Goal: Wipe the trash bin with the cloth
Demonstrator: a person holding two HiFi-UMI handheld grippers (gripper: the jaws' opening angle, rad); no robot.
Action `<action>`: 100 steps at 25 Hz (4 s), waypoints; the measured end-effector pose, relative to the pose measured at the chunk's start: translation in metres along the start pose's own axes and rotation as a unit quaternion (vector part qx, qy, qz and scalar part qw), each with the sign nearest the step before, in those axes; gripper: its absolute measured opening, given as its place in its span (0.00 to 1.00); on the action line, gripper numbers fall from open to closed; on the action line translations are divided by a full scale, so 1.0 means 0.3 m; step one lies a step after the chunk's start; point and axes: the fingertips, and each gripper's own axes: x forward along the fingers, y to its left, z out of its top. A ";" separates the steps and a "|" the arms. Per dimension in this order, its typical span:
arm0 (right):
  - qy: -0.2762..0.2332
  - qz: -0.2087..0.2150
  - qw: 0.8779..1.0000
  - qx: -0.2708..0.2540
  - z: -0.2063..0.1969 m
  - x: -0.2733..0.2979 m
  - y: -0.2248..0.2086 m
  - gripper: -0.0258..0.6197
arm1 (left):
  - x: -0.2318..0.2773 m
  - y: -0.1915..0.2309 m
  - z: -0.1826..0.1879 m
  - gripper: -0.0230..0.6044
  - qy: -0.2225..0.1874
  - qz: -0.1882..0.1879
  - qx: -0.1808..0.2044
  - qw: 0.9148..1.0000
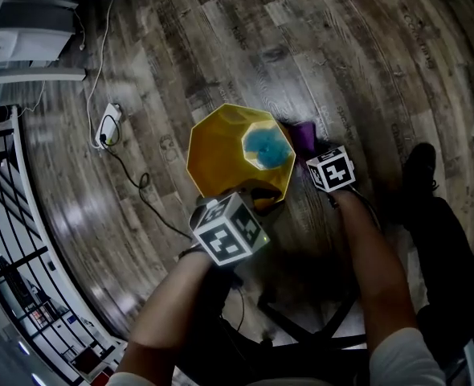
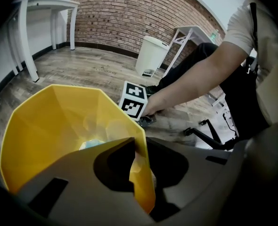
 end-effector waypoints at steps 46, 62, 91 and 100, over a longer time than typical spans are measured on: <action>-0.137 0.104 0.983 0.058 0.205 -0.412 0.197 0.20 | -0.018 0.040 0.059 0.16 0.010 0.036 0.011 0.999; -0.047 0.070 0.994 0.067 0.079 -0.131 0.077 0.20 | -0.019 0.032 0.058 0.16 0.002 0.037 0.008 0.999; 0.003 -0.010 0.999 0.051 -0.016 -0.044 -0.008 0.20 | -0.044 -0.024 0.057 0.27 -0.022 0.024 0.065 0.997; -0.087 -0.011 0.991 0.104 0.004 -0.335 0.060 0.20 | -0.069 -0.030 -0.031 0.32 0.037 0.028 0.100 0.994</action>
